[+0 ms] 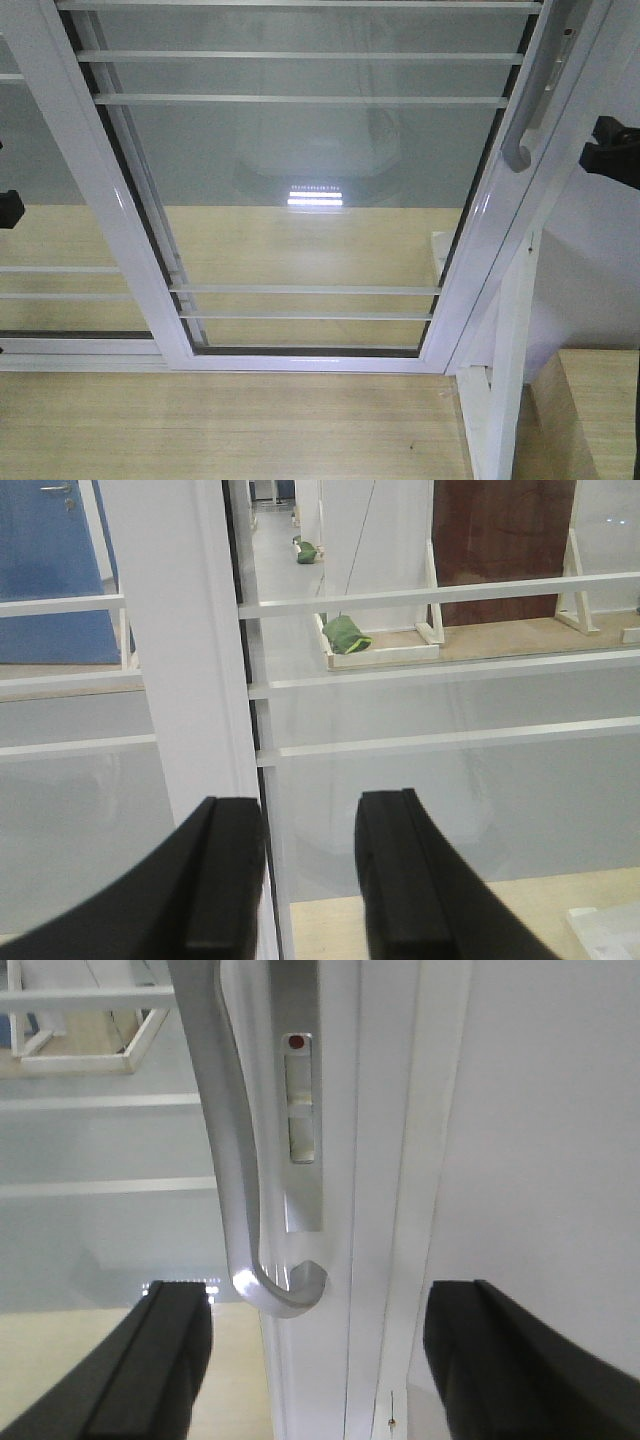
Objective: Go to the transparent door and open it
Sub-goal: 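Raise the right gripper to the silver bar handle and grasp it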
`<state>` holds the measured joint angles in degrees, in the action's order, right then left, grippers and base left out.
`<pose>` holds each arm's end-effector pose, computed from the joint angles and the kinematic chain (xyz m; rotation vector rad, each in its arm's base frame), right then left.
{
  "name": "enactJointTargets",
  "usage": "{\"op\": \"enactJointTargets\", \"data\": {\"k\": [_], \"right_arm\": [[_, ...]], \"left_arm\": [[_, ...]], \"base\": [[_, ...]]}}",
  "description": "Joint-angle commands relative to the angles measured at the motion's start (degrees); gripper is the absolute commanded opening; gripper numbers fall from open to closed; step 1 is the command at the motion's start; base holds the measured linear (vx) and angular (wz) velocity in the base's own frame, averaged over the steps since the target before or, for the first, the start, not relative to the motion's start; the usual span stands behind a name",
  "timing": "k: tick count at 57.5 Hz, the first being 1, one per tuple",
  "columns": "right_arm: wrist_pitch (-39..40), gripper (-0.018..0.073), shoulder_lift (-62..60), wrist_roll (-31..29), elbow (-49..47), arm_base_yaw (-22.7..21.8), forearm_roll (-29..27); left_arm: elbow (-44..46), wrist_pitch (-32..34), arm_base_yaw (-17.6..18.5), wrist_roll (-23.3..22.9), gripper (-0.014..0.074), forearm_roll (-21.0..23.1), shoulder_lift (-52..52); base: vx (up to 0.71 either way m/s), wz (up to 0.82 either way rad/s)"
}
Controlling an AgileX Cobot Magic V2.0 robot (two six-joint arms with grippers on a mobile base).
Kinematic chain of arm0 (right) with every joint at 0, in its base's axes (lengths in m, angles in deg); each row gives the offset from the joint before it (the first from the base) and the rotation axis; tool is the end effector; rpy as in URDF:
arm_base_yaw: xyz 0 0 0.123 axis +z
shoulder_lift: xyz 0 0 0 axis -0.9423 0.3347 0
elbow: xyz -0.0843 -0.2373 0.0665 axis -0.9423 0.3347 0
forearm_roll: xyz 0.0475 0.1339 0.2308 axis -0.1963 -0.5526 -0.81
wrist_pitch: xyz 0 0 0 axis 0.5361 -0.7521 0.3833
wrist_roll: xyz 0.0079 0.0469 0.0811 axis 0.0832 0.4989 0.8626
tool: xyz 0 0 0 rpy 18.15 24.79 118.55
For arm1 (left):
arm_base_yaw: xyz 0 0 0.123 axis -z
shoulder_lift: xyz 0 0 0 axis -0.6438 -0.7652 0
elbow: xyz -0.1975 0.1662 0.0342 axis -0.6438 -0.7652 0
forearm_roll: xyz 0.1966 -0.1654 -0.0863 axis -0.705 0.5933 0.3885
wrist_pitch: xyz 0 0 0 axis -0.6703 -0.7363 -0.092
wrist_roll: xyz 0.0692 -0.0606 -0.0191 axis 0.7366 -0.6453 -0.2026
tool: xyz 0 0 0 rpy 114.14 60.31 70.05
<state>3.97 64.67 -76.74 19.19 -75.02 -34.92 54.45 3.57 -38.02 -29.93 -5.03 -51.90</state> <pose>0.2856 -0.0209 0.2333 0.0735 1.8846 -0.0257 0.2212 -0.0124 0.2630 0.1037 1.6681 -0.0331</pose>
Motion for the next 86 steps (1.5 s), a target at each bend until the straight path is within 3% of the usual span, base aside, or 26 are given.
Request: {"op": "enactJointTargets", "data": {"k": [1,9,17,29,43,68,86], "right_arm": [[5.76,0.0529,1.72,2.8,-4.38,-0.08,4.84],[7.88,0.0529,6.85,6.84,-9.89,-0.08,7.47],[8.34,0.0529,12.35,7.05,-15.02,0.64,7.3],[9.32,0.0529,19.18,2.53,-21.16,5.25,7.87],[15.82,0.0515,26.33,0.31,-26.31,5.04,6.83],[19.42,0.0382,28.25,-9.85,-28.28,5.04,-4.11],[22.21,0.0212,29.81,-10.39,-28.28,5.04,-6.71]], "left_arm": [[1.72,5.17,0.36,-0.58,0.038,0.57,0.32],[1.72,5.17,0.36,-0.58,0.038,0.57,0.32],[1.72,5.17,0.36,-0.58,0.038,0.57,0.32],[1.72,5.12,0.36,-0.58,0.038,0.57,0.32],[1.72,5.12,0.36,-0.58,0.038,0.57,0.32],[1.72,5.07,0.36,-0.58,0.038,0.57,0.32],[1.72,5.07,0.36,-0.58,0.038,0.57,0.32]], "base": [[0.0,0.0],[0.0,0.0],[0.0,0.0],[0.0,0.0],[0.0,0.0],[0.0,0.0],[0.0,0.0]]}}
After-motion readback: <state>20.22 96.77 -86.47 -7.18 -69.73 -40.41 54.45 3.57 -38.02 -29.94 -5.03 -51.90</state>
